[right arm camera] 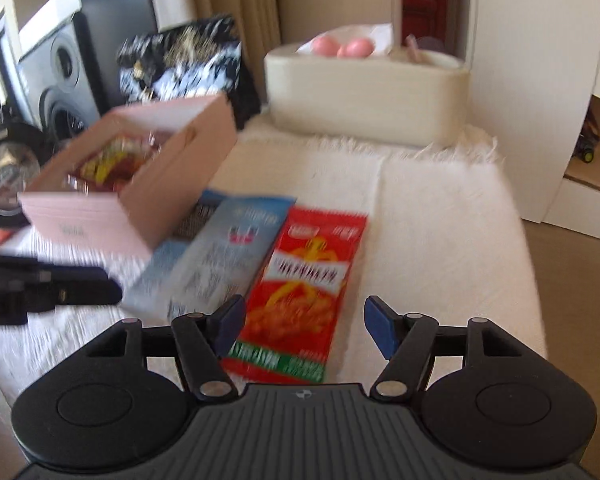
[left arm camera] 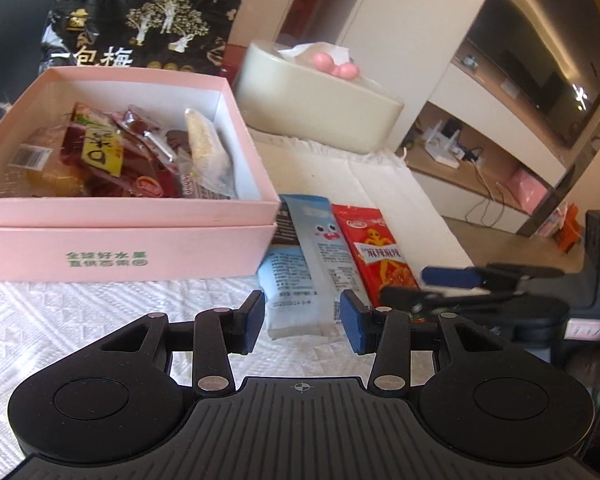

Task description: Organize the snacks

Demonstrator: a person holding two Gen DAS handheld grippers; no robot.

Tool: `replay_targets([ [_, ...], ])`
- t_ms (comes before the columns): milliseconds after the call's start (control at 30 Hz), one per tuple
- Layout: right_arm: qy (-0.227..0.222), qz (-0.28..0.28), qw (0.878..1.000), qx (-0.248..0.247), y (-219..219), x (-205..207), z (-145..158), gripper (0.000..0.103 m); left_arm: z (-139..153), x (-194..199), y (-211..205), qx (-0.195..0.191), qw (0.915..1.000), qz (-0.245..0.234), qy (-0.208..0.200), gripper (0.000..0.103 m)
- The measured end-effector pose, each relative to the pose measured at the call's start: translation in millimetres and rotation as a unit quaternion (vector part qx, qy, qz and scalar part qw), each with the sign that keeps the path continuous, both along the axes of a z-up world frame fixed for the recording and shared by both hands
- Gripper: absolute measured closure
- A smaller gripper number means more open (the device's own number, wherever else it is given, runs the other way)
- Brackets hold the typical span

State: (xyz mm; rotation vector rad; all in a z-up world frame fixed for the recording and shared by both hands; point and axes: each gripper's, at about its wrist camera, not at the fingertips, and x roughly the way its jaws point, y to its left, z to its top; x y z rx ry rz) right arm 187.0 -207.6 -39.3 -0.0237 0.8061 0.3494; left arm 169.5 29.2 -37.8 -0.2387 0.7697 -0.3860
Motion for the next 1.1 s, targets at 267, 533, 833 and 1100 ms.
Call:
replay_targets([
  [267,-0.004,-0.009,1.000,0.005,12.2,11.3,-12.3,0.039,-6.1,8.7,-9.8,0.005,0.9998,0.014,0.013,0.057],
  [533,-0.023,-0.040,0.998,-0.038,-16.6,1.0,-8.7,0.047,-10.2,15.5,-12.0,0.010,0.9995,0.026,0.015,0.057],
  [833,-0.059,-0.011,0.998,-0.030,-3.9,-10.7,1.2,0.052,-15.0,24.6,-8.1,-0.010,0.9988,0.042,0.022,0.057],
  [1100,-0.061,-0.004,0.997,-0.053,21.8,-2.2,0.8,0.074,-19.1,29.5,-0.3,-0.043,0.9975,0.047,0.033,0.057],
])
